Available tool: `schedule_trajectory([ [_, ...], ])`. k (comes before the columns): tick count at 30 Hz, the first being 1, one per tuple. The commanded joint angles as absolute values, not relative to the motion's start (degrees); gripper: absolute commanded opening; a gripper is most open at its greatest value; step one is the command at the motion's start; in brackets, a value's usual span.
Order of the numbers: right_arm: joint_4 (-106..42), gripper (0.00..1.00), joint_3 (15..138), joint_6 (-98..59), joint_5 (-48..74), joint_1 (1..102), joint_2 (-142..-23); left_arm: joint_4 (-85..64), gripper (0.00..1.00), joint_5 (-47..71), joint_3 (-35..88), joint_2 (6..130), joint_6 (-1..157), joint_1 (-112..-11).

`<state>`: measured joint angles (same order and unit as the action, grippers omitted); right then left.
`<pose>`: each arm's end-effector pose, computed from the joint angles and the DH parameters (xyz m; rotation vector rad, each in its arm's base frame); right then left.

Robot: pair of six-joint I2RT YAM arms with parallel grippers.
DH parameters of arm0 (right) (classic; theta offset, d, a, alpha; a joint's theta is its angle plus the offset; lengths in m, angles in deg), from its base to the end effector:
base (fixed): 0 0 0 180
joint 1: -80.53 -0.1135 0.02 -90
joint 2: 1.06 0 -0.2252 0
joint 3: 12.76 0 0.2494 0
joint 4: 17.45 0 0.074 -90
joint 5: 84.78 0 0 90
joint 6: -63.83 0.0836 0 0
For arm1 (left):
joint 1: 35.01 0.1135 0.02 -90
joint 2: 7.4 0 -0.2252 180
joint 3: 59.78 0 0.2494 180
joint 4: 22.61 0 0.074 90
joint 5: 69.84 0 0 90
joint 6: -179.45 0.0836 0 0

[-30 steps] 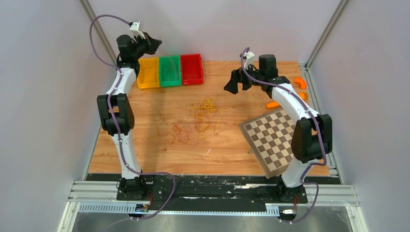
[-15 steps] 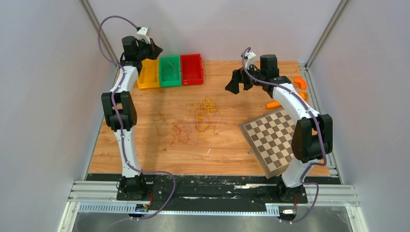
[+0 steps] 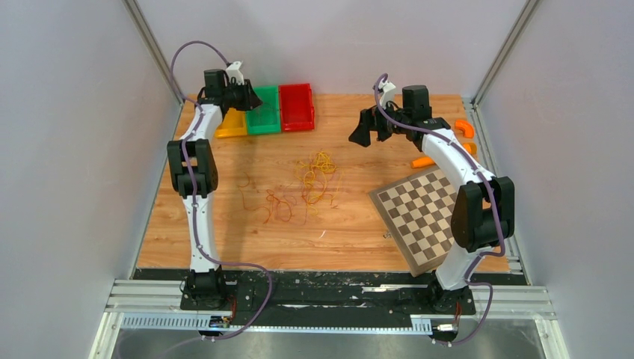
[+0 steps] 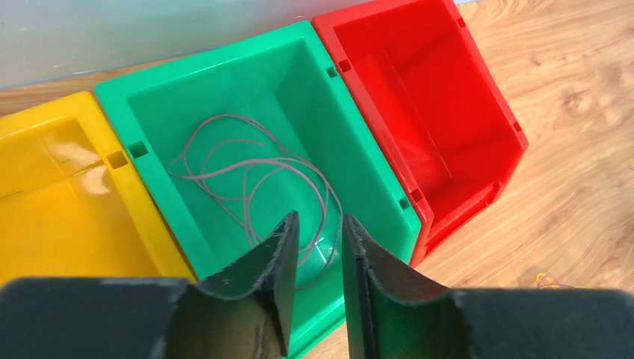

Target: Untangle the cables

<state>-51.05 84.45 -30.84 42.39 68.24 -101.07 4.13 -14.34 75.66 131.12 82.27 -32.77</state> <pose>0.4010 0.1391 0.2396 -0.6728 2.0561 0.7872 0.5632 -0.0254 0.1782 0.1971 2.0505 -0.6796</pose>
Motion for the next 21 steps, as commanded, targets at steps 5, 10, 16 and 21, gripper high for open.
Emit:
schedule_trajectory([
  [5, -50.65, 1.00, 85.16, -30.61, 45.18, 68.41, -101.36, 9.87, 0.62, -12.26, 84.73, 126.38, 89.78, -33.25],
  [10, -50.46, 1.00, 85.83, -30.22, 46.24, 68.41, -101.78, 14.92, 0.86, -10.12, 82.75, 118.39, 95.62, -33.29],
  [16, -50.58, 1.00, 86.65, -31.96, 49.00, 67.36, -102.26, 28.77, 1.00, -18.03, 75.50, 108.30, 108.03, -32.52],
  [21, -50.71, 0.99, 85.05, -33.45, 49.96, 64.19, -103.14, 38.12, 0.93, -27.68, 55.93, 96.25, 119.07, -32.78],
])
